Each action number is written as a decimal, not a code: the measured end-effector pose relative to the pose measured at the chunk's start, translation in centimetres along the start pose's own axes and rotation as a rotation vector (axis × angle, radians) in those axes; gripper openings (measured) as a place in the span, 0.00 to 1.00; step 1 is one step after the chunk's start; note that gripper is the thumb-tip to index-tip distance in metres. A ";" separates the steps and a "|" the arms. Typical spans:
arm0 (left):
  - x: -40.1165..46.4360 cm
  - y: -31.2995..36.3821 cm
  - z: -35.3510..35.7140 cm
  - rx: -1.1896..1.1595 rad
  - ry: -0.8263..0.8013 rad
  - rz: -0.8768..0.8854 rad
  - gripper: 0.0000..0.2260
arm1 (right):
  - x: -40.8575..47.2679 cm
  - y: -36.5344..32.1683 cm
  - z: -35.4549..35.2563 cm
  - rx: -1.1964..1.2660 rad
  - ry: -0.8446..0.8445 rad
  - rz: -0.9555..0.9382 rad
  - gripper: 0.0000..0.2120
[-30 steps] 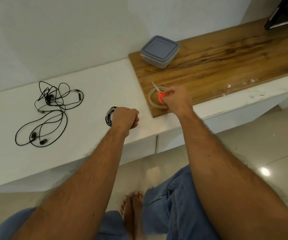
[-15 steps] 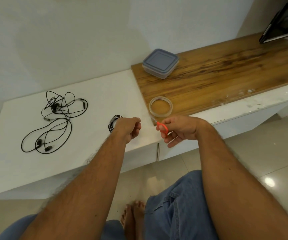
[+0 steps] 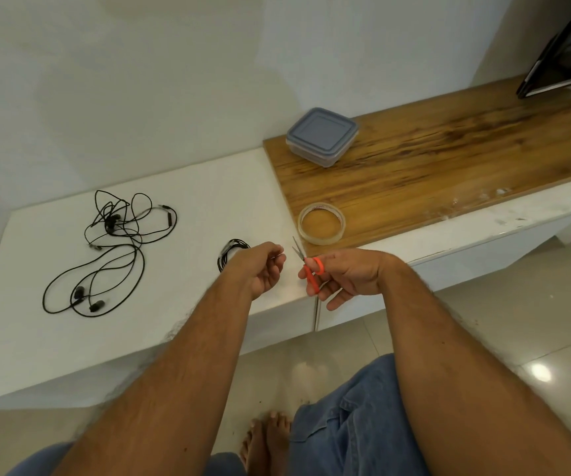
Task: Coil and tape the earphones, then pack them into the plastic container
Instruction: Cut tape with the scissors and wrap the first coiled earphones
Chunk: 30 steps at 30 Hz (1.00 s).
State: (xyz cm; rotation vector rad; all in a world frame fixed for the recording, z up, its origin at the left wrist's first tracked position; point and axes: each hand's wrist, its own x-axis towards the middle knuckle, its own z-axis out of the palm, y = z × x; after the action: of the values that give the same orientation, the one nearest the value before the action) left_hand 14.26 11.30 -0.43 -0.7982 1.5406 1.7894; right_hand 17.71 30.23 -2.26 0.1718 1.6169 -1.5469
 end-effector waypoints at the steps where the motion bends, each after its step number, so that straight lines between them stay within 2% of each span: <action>1: 0.0 0.0 0.0 0.000 -0.004 -0.001 0.06 | 0.1 0.0 0.0 0.002 0.013 -0.009 0.29; 6: 0.0 -0.1 -0.1 0.005 -0.003 -0.001 0.06 | 0.6 -0.1 -0.1 0.011 0.062 -0.049 0.22; 16: 0.3 -0.3 -0.3 0.071 0.037 0.050 0.04 | 0.7 -0.3 0.0 0.029 0.130 -0.096 0.17; 24: 0.7 -0.5 1.1 0.125 0.093 0.222 0.05 | 0.0 -0.9 -0.5 -0.162 0.308 -0.163 0.08; 30: 1.3 -0.8 1.7 0.108 0.091 0.272 0.05 | -0.1 -1.7 -0.6 -0.325 0.410 -0.155 0.09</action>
State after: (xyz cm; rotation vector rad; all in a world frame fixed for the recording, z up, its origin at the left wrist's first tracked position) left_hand 14.05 13.18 -1.72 -0.6504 1.8632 1.8613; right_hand 16.37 30.45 -1.02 0.1989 2.2266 -1.3973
